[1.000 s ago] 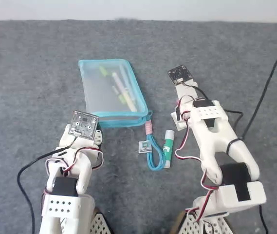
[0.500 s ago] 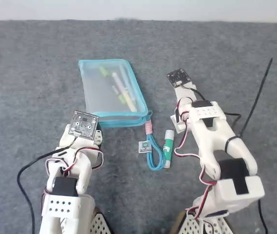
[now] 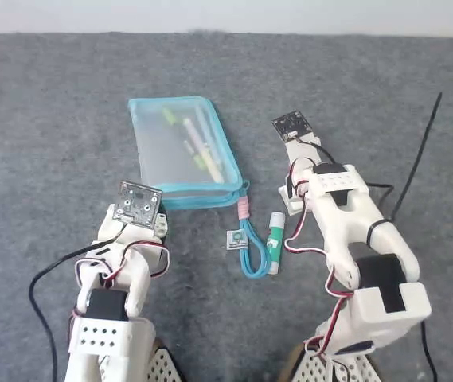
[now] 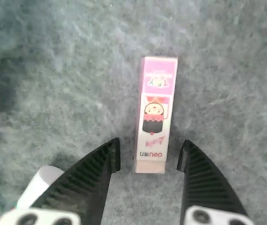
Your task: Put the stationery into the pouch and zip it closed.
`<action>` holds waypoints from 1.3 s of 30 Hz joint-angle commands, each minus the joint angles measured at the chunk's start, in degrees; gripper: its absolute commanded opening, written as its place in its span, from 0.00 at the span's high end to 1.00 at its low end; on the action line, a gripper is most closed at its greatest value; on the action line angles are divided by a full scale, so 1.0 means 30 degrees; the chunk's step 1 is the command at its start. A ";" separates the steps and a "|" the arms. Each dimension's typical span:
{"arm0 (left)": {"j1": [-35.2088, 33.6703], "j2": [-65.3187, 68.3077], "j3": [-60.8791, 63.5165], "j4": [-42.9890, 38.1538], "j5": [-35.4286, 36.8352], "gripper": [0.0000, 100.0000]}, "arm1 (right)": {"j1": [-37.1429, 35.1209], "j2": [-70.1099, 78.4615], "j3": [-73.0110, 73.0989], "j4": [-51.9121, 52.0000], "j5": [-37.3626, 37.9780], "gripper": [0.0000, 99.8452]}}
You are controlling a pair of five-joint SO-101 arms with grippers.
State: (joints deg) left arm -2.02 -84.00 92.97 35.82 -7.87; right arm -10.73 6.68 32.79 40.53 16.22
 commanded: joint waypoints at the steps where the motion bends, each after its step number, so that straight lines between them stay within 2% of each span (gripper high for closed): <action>1: 0.0176 -0.0059 -0.0278 -0.0381 0.0000 0.99 | 0.0220 -0.0132 -0.0908 -0.0366 0.0234 0.82; 6: 0.0176 -0.0059 -0.0278 -0.0381 0.0000 0.99 | 0.0249 -0.0190 -0.0938 0.0220 0.0234 0.93; 11: 0.0176 -0.0059 -0.0278 -0.0381 0.0000 0.99 | 0.0571 -0.0366 -0.1026 0.1187 0.0234 0.99; 17: 0.0176 -0.0059 -0.0278 -0.0410 0.0000 0.99 | 0.2095 -0.3092 -0.1084 0.4293 -0.1788 0.99; 22: 0.0176 -0.0059 -0.0278 -0.0410 0.0000 0.99 | 0.2066 -0.7575 0.0205 0.6637 -0.1875 0.99; 27: 0.0176 -0.0059 -0.0249 -0.0410 -0.0029 0.99 | 0.0103 -1.3201 0.2344 0.7810 -0.1846 0.99; 32: 0.0205 -0.0059 -0.0249 -0.0410 -0.0059 0.99 | -0.4352 -1.7685 0.2608 1.0183 -0.1231 0.99; 39: 0.0205 -0.0059 -0.0249 -0.0410 -0.0059 0.99 | -0.9187 -1.8711 0.2637 1.0125 -0.0938 0.99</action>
State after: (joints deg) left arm -2.02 -84.00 92.97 35.82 -7.87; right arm -33.85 -47.91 40.97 71.56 12.35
